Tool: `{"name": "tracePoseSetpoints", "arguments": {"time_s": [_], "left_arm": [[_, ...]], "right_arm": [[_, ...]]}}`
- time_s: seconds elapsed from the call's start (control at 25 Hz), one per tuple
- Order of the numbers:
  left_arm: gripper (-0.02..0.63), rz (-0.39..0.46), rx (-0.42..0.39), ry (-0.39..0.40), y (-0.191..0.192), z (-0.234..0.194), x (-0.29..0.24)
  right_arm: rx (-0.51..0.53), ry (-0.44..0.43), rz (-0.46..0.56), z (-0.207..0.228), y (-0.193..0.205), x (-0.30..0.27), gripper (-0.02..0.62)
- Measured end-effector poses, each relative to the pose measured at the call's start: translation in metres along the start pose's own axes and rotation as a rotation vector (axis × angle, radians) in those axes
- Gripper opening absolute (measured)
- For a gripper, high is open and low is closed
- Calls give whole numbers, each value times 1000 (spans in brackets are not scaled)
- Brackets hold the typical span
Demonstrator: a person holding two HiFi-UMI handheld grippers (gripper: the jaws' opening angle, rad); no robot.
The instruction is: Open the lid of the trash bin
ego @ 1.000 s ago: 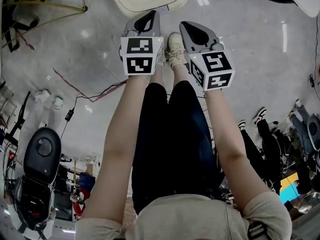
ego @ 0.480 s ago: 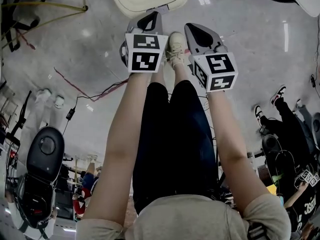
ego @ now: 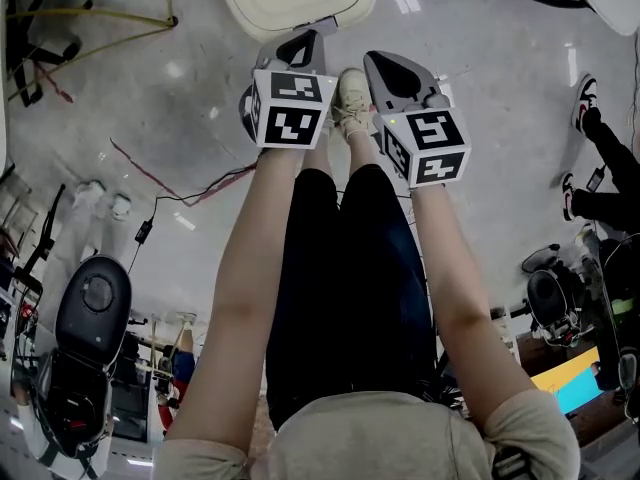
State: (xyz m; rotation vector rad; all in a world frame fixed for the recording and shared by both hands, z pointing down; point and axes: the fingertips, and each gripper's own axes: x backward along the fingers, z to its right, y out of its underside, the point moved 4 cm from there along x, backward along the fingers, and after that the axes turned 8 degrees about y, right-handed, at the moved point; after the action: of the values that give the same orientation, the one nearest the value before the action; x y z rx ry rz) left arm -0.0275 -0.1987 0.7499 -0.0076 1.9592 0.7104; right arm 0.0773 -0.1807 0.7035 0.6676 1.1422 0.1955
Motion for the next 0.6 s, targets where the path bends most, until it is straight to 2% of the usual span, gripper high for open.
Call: {"name": "tracePoseSetpoints", "arguments": {"time_s": [0.2,0.6], "left_arm": [[9,-9,-58,-19,1,-1,-1],[9,17,15,3,2,-2,1]], "right_arm": [[-5,7,4,1,-6,-4,-3],[-5,20,17,1,-12,4,-3]]}}
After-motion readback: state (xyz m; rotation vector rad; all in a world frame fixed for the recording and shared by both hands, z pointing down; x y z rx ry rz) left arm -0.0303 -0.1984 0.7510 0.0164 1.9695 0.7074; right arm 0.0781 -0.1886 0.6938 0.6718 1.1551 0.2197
